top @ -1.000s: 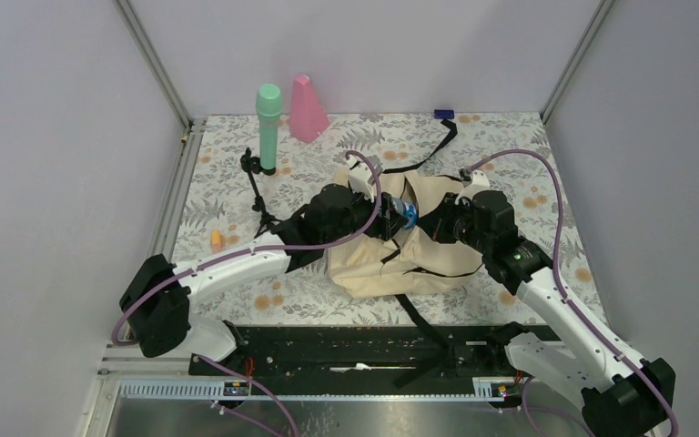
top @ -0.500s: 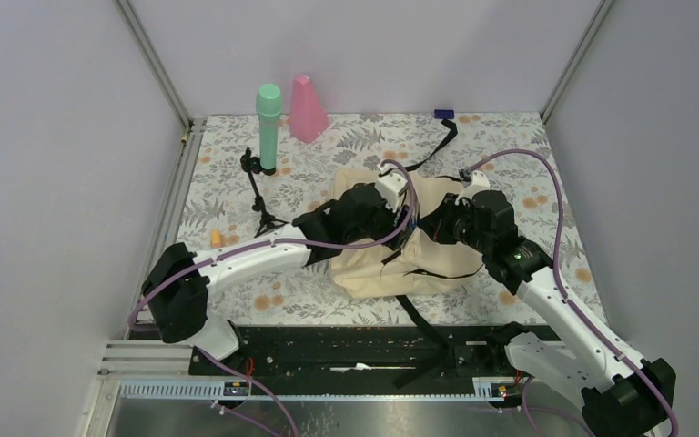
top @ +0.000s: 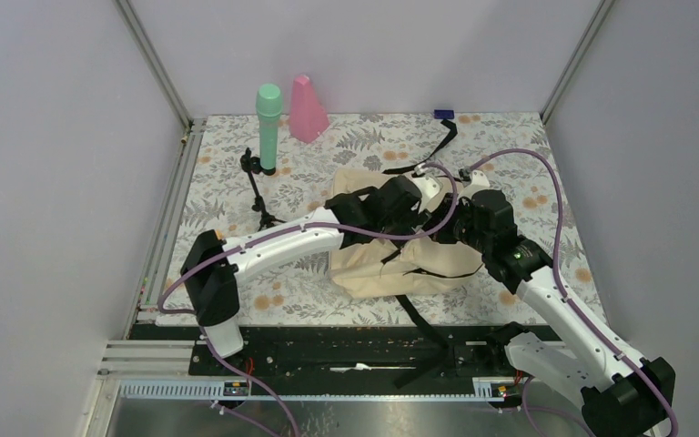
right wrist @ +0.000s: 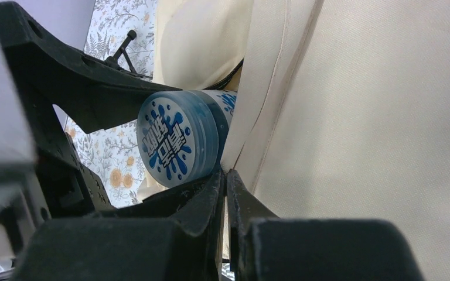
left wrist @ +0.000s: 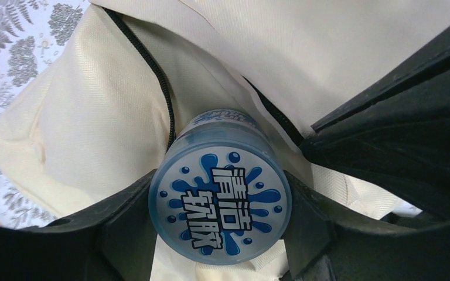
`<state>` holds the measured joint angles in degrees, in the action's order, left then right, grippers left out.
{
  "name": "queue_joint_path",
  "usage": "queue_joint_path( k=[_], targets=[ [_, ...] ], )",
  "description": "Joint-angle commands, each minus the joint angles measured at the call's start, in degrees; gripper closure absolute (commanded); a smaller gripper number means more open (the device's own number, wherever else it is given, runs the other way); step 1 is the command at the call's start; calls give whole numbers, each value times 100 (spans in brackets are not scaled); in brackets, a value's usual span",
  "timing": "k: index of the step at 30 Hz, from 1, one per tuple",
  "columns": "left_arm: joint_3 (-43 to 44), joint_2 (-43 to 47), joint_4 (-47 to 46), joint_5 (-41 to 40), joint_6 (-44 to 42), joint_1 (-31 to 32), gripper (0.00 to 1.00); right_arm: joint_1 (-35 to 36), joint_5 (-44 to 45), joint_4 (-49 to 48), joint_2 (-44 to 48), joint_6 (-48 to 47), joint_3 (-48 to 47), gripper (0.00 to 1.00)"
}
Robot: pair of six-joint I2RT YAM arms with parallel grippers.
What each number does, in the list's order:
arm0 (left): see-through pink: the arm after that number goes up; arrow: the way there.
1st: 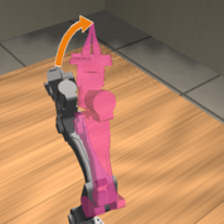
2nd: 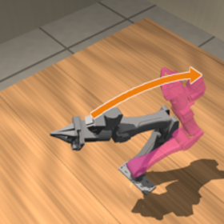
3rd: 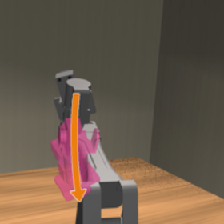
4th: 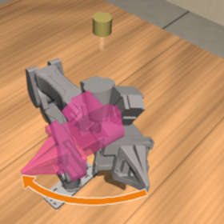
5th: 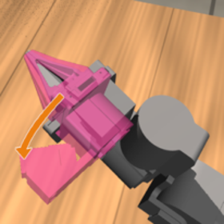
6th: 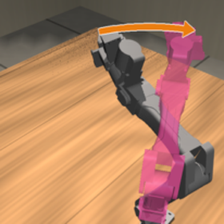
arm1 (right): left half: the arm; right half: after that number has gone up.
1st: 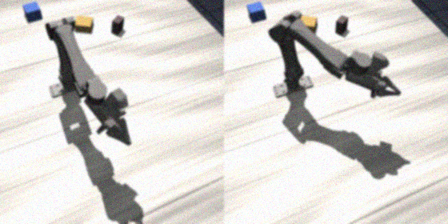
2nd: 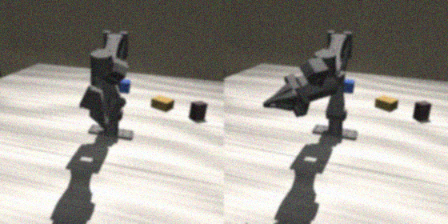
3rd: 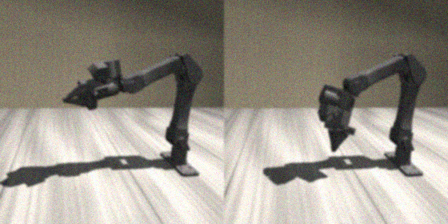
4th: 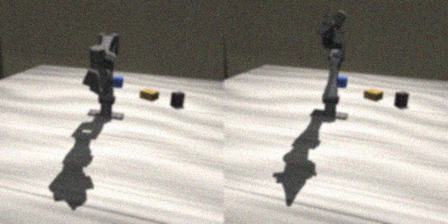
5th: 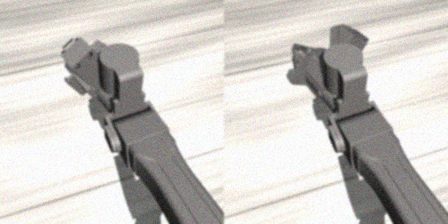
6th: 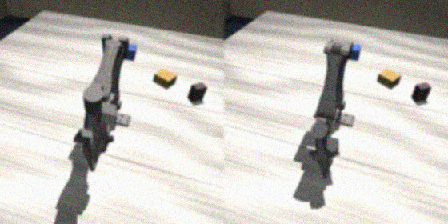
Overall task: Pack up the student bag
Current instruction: Place the stationery in the student bag.
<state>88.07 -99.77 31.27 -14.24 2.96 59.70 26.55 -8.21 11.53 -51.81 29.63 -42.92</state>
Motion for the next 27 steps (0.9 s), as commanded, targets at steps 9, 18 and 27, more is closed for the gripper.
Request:
queue_joint_path(
  k=[9, 18, 27],
  targets=[
    [498, -156, 710, -768, -532, 208, 43, -2, -100, -592, 156, -33, -457, 100],
    [405, 200, 299, -718, -350, 211, 16, -7, -85, -527, 189, -45, -472, 100],
    [-24, 769, -256, -522, -309, 208, 1, -9, -93, -522, 151, -45, -481, 100]
  ],
)
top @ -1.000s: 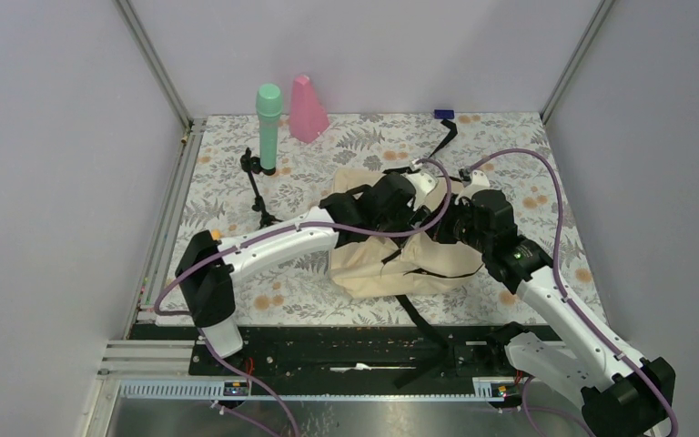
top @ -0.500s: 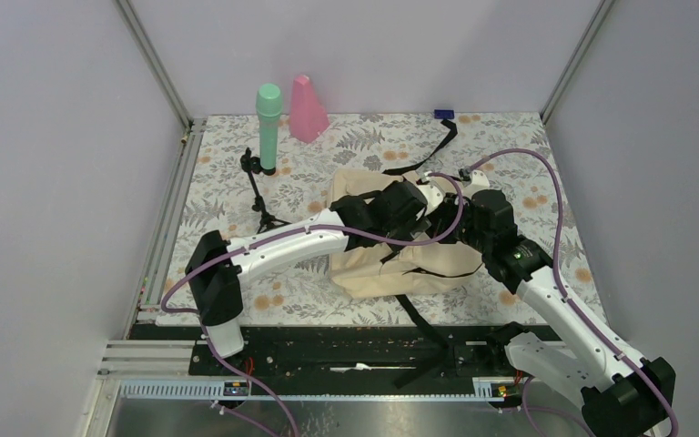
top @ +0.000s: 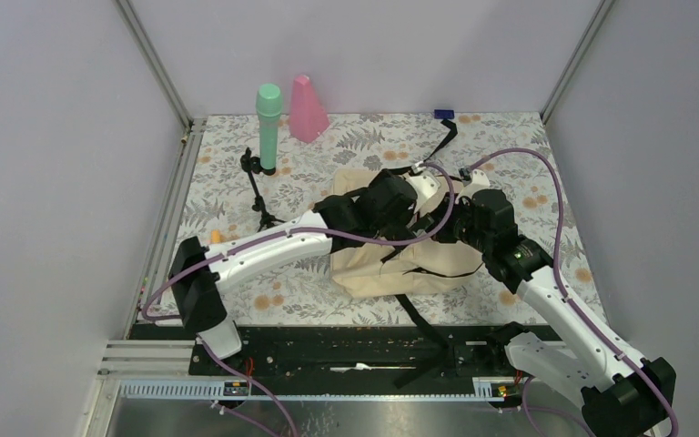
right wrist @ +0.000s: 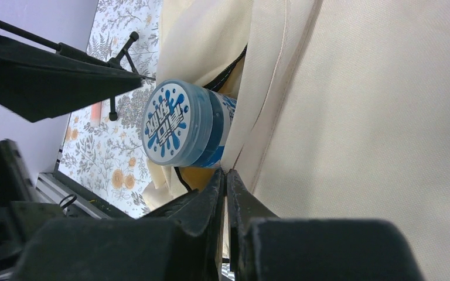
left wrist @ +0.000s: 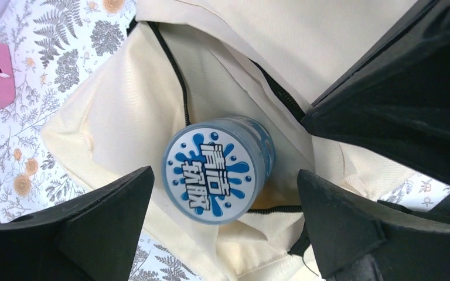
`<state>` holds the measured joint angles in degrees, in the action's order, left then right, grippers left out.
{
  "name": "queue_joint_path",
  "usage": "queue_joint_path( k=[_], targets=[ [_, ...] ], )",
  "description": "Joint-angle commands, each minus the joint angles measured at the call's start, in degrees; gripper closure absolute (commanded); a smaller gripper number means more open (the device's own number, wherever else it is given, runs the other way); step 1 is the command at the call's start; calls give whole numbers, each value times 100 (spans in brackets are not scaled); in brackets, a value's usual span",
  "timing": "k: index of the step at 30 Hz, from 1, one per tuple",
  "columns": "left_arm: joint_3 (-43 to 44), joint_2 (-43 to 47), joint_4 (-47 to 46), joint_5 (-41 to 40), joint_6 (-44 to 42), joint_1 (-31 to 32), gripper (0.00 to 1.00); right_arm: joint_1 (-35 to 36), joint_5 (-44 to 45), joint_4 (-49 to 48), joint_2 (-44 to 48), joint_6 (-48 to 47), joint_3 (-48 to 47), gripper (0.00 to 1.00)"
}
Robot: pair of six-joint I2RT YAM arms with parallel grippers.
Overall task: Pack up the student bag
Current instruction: Place the stationery in the student bag.
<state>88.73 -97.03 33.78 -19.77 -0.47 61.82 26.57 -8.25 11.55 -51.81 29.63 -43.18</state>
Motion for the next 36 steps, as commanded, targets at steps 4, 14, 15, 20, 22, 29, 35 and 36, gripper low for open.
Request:
queue_joint_path(
  k=[4, 14, 15, 20, 22, 29, 35, 36],
  targets=[
    [-116, 606, -458, -104, 240, -12, 1, -9, -98, -530, 121, -48, -468, 100],
    [-1142, 1381, -896, 891, 1868, -779, 10, -11, -106, -527, 92, -51, -472, 100],
    [-1365, 1519, -1114, 1133, 2091, -946, 15, -11, -111, -527, 86, -46, -473, 100],
    [-2191, 1923, -2129, 2350, 2801, -1536, 33, -11, -149, -522, 51, -47, -464, 100],
    [-2234, 1877, -2193, 2565, 2939, -1652, 34, -11, -150, -524, 64, -45, -463, 100],
    [-2262, 1700, -2586, 2971, 3237, -1746, 42, -11, -139, -513, 91, -44, -455, 100],
    [-2227, 1502, -2494, 2920, 3314, -1768, 43, -9, -94, -456, 125, -92, -490, 100],
    [-2228, 1481, -2470, 2924, 3318, -1769, 43, -11, -91, -459, 116, -89, -490, 100]
  ],
)
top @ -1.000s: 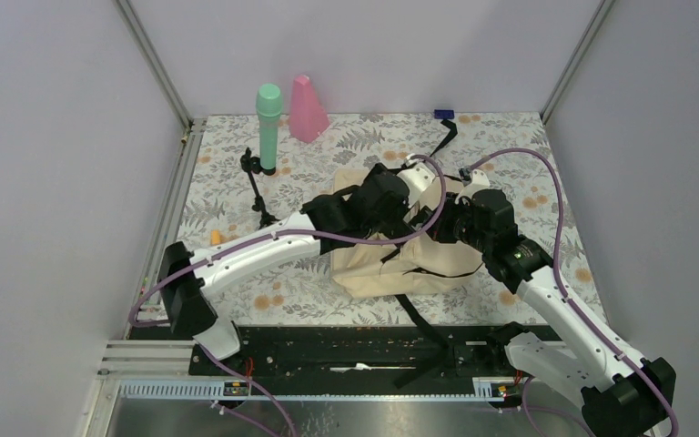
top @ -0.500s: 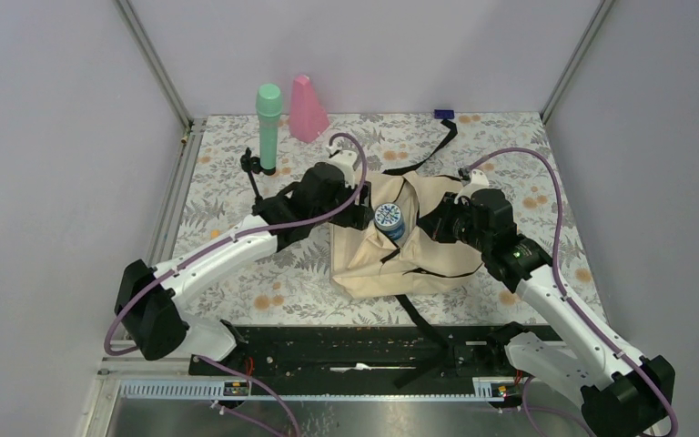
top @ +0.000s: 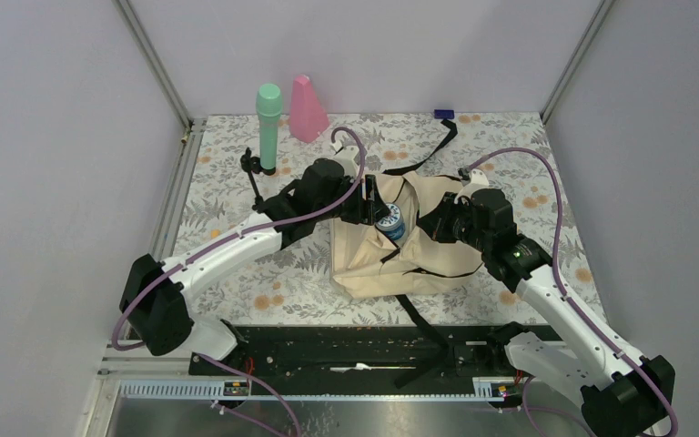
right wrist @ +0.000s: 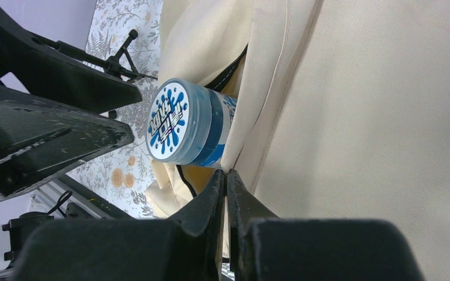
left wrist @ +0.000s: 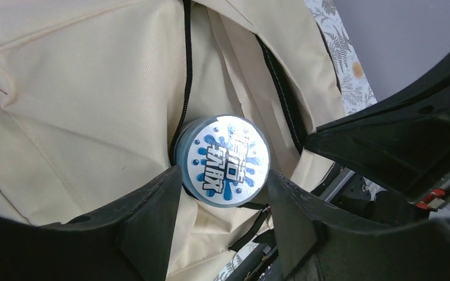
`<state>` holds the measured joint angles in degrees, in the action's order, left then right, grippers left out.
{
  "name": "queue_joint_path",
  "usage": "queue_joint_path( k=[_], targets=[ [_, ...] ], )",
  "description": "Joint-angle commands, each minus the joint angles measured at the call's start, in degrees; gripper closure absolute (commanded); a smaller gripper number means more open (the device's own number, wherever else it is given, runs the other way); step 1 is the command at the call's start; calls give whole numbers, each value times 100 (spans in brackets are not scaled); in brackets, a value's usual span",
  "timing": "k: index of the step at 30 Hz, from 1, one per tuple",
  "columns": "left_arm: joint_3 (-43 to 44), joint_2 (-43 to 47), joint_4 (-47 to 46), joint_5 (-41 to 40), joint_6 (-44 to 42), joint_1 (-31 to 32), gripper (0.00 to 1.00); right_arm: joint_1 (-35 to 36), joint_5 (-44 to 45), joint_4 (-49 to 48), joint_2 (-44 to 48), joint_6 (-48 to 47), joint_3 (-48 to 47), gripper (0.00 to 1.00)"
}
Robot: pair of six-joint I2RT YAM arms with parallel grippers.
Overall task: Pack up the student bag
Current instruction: Place the stationery in the student bag.
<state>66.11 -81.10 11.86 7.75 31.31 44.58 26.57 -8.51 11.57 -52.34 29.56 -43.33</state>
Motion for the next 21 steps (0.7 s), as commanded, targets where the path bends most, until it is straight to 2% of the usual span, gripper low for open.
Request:
queue_joint_path(
  k=[1, 13, 21],
  targets=[
    [30, -129, -268, 181, 146, -44, 43, -7, -63, -458, 169, -87, -474, 100],
    [-36, -259, -149, 116, 156, -43, 43, -7, -98, -468, 164, -77, -470, 100],
    [11, -292, -265, 542, -33, -36, 46, -13, -112, -511, 115, -66, -477, 100]
  ],
)
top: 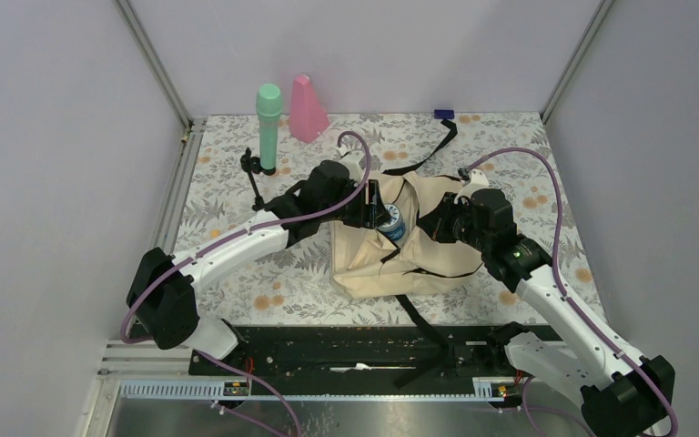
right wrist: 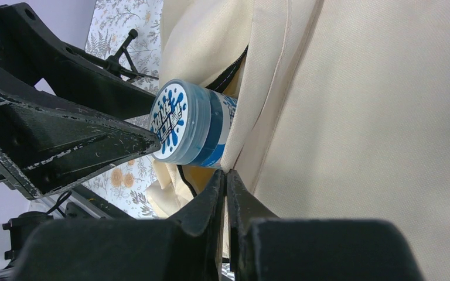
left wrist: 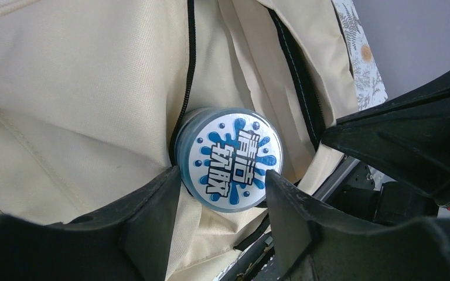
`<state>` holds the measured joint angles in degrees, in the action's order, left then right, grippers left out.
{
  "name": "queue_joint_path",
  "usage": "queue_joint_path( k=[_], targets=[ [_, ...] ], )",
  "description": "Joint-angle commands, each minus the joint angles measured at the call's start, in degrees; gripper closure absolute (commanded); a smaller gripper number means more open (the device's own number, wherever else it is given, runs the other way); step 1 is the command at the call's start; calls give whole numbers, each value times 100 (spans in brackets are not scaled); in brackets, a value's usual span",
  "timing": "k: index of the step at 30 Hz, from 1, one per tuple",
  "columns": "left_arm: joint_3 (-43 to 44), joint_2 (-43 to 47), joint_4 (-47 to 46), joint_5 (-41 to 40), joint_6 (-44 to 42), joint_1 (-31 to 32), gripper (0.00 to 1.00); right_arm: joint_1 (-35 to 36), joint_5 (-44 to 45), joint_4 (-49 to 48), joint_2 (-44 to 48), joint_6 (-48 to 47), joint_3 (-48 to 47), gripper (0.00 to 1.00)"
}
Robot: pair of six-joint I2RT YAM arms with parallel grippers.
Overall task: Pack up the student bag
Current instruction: Place the stationery in the student bag.
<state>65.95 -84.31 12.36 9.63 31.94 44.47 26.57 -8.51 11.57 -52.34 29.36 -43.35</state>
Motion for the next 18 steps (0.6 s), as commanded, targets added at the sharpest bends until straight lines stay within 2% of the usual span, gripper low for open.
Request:
queue_joint_path(
  k=[1, 10, 18],
  targets=[
    [23, 47, -347, 392, -100, -25, 47, -11, -126, -528, 95, -38, -475, 100],
    [141, -52, -659, 702, -149, 129, 46, -11, -173, -584, 19, -20, -490, 100],
    [448, -238, -513, 429, -338, 471, 45, -16, -149, -577, 15, -38, -492, 100]
  ],
)
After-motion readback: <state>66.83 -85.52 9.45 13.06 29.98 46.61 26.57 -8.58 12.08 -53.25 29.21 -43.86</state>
